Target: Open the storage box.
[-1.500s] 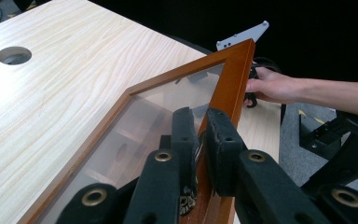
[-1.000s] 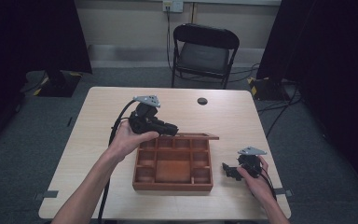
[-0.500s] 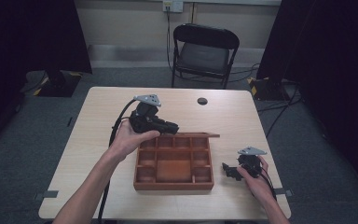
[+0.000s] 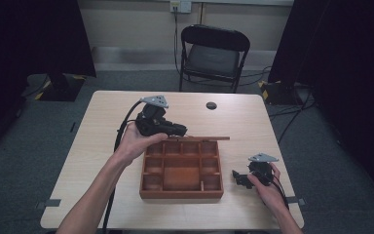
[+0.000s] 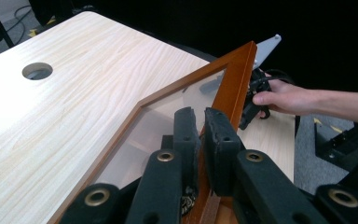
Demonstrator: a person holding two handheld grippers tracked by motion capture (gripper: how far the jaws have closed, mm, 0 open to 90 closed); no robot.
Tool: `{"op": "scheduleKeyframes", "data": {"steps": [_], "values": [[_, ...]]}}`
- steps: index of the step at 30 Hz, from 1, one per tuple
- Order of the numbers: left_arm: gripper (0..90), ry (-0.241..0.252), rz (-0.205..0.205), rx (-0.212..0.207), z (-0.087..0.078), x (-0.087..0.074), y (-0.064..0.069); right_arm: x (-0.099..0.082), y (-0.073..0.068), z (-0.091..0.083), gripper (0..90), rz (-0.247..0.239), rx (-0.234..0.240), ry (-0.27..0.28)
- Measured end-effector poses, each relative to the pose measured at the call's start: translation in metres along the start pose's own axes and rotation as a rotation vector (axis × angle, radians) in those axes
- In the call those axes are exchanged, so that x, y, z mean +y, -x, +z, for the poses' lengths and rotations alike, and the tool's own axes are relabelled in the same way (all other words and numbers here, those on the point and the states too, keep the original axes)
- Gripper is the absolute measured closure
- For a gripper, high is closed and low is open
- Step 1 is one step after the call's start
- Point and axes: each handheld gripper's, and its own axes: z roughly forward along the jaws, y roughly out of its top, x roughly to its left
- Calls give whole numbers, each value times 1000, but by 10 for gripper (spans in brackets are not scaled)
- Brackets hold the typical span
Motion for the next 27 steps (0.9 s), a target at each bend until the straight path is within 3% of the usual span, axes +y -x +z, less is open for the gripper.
{"op": "scheduleKeyframes", "data": {"steps": [6,27], "values": [[834,23,-21,-6,0,0,-4,0,0,0,60,0,0,0],[836,29,-8,-3,-1,2,-6,0,0,0,60,0,0,0]]}}
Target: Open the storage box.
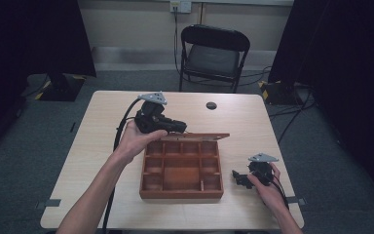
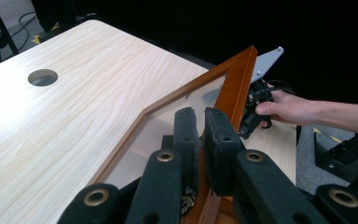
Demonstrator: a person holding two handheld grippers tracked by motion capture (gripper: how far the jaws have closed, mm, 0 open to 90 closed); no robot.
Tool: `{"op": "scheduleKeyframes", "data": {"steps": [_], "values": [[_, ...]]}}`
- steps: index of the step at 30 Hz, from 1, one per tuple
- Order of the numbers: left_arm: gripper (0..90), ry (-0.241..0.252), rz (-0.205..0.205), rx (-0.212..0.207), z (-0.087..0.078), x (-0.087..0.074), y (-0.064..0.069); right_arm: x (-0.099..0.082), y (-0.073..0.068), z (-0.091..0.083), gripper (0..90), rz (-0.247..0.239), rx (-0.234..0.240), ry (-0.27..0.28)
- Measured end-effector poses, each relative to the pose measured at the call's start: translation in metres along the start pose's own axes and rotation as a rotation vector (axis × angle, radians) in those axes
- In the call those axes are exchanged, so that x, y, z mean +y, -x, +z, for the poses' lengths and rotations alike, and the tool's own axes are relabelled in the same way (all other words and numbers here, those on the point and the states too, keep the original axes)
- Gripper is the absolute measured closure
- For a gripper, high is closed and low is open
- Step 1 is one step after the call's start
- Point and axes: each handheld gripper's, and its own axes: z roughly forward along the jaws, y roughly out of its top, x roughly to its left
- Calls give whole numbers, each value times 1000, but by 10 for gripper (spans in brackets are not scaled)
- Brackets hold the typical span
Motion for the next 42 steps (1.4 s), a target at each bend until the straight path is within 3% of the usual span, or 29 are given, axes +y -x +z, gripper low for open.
{"op": "scheduleKeyframes", "data": {"steps": [42], "values": [[836,-4,7,-9,0,0,0,0,0,0,60,0,0,0]]}}
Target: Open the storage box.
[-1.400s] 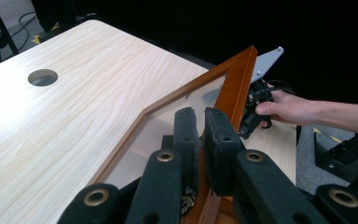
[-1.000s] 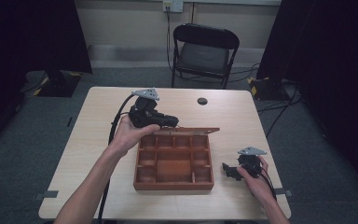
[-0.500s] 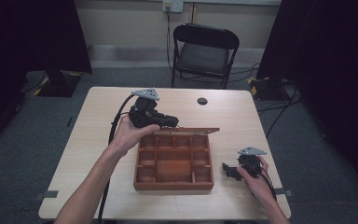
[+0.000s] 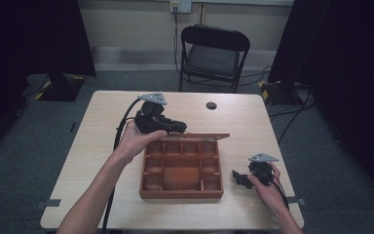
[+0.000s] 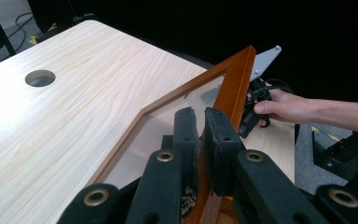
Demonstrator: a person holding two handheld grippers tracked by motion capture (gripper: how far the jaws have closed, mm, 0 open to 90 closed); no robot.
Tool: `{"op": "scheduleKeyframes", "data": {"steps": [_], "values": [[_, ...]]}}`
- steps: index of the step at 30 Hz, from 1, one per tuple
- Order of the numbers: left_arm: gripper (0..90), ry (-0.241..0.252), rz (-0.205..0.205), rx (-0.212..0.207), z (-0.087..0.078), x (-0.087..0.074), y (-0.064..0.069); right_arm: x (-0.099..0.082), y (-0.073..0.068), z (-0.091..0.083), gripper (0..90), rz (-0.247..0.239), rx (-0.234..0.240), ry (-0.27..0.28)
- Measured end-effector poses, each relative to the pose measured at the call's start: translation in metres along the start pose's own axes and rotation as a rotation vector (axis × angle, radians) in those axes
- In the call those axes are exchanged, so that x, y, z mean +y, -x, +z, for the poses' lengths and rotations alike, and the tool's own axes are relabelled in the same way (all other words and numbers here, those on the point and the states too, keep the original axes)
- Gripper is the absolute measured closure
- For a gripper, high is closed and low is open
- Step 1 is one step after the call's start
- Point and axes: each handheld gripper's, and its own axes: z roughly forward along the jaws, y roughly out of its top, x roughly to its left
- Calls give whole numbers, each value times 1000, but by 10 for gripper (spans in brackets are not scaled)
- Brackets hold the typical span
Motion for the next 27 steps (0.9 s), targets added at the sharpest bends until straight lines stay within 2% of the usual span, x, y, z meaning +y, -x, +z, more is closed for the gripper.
{"op": "scheduleKeyframes", "data": {"steps": [27], "values": [[837,3,4,0,1,-1,0,0,0,0,60,1,-1,-1]]}}
